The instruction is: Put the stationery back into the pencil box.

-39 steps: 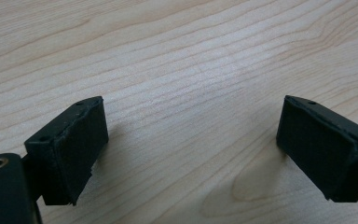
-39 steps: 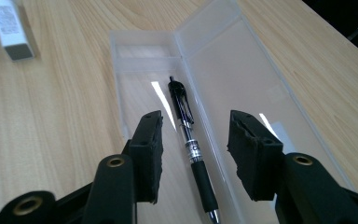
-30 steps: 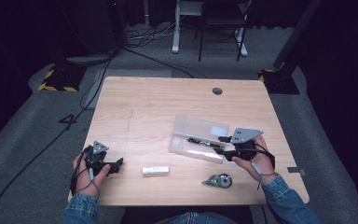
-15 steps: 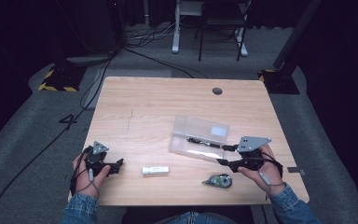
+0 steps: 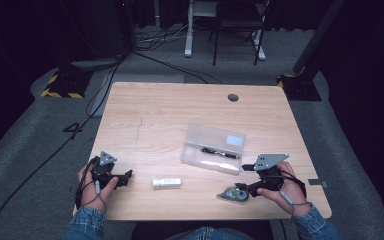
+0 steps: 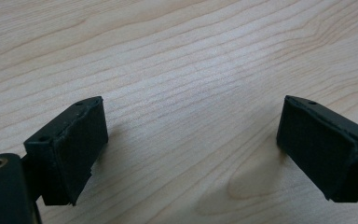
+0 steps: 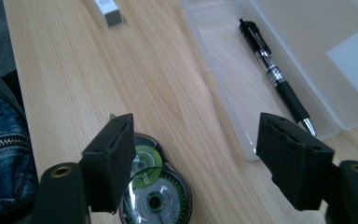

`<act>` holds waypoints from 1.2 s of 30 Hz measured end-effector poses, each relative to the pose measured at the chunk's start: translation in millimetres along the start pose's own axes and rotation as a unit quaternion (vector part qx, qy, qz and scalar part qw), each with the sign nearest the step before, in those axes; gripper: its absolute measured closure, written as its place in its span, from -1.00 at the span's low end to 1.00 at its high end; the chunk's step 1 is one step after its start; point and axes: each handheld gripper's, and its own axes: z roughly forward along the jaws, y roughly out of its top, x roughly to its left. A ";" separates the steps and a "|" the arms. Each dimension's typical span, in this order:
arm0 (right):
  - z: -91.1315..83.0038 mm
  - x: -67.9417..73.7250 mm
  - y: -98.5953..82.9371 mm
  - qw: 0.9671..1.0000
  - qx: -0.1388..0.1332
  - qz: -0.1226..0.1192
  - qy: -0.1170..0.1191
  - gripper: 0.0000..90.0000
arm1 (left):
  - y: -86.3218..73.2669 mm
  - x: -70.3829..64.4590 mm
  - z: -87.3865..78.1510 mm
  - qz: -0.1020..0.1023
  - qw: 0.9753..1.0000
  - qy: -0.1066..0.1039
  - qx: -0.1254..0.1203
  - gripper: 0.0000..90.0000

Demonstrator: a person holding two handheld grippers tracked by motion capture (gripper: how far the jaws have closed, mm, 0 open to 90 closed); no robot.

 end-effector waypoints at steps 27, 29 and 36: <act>21.9 4.3 -21.7 0.996 0.081 0.012 0.033 -0.61 | 0.1 -0.2 0.1 -0.001 1.000 0.000 0.000 -0.80; 23.3 6.4 -21.6 0.995 0.087 0.007 0.041 -0.59 | 0.1 -0.2 0.1 -0.001 1.000 0.000 0.000 -0.80; 27.7 10.3 -22.2 0.993 0.105 -0.014 0.053 -0.50 | 0.1 -0.2 0.1 -0.001 1.000 0.000 0.000 -0.80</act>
